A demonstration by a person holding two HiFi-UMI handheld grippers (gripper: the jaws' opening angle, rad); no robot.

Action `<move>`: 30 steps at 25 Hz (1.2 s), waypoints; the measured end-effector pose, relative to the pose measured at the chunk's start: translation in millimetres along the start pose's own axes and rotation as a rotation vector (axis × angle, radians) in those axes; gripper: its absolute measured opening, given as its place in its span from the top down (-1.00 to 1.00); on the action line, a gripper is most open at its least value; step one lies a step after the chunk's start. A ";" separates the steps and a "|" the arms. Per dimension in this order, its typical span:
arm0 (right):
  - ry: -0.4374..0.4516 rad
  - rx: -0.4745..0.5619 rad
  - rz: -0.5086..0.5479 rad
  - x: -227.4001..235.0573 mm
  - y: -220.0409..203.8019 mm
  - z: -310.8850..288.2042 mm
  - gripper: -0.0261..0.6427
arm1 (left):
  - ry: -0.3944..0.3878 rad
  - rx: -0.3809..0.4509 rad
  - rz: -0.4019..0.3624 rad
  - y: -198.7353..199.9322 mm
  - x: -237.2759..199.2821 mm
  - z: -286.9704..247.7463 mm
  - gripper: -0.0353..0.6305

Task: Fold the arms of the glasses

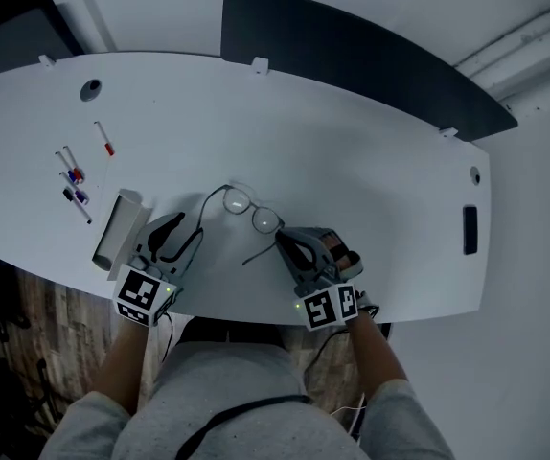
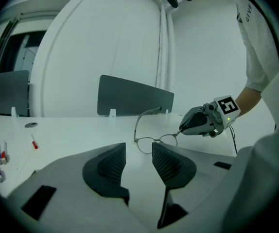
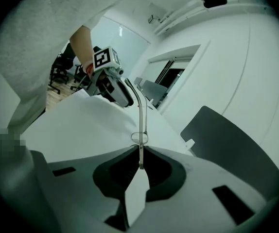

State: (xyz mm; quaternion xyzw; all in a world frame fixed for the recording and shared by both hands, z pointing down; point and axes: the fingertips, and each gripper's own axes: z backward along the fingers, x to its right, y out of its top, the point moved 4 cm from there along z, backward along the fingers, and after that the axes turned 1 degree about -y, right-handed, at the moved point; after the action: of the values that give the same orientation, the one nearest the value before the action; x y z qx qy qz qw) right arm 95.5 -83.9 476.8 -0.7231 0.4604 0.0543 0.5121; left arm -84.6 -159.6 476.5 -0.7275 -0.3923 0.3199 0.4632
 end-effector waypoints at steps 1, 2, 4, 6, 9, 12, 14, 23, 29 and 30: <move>0.006 0.007 -0.024 0.2 -0.3 0.5 0.81 | -0.003 -0.004 -0.011 0.7 -0.5 -6.4 0.38; 0.013 0.013 -0.047 0.4 -0.8 1.0 0.81 | -0.005 -0.006 -0.019 1.5 -1.1 -12.7 0.36; 0.028 0.021 -0.082 0.7 -2.6 2.1 0.81 | 0.000 -0.002 -0.026 4.1 -3.4 -24.7 0.33; 0.051 0.027 -0.109 -0.2 -4.9 2.9 0.81 | 0.012 0.014 -0.019 8.8 -6.2 -35.0 0.32; 0.099 0.041 -0.159 -3.7 -7.7 3.8 0.81 | 0.033 0.062 -0.003 21.2 -6.9 -43.7 0.32; 0.162 0.057 -0.206 -8.9 -10.3 6.7 0.81 | 0.039 0.103 -0.010 31.1 -1.1 -45.8 0.32; 0.205 0.061 -0.213 -12.6 -11.5 7.9 0.81 | 0.023 0.109 -0.018 32.5 3.9 -46.4 0.32; 0.273 0.072 -0.304 -13.0 -15.5 2.0 0.81 | 0.000 0.120 -0.086 27.8 16.5 -35.5 0.77; 0.193 0.071 -0.450 -7.5 -21.0 -1.7 0.81 | 0.010 0.109 -0.067 24.2 18.3 -27.0 0.79; 0.172 0.071 -0.475 -6.1 -21.5 -2.1 0.81 | 0.011 0.107 -0.064 24.0 19.0 -25.9 0.79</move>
State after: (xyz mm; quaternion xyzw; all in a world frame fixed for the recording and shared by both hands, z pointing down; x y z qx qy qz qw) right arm 106.7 -80.6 496.0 -0.7947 0.3209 -0.1454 0.4944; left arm -47.3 -160.4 461.8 -0.6904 -0.3951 0.3212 0.5138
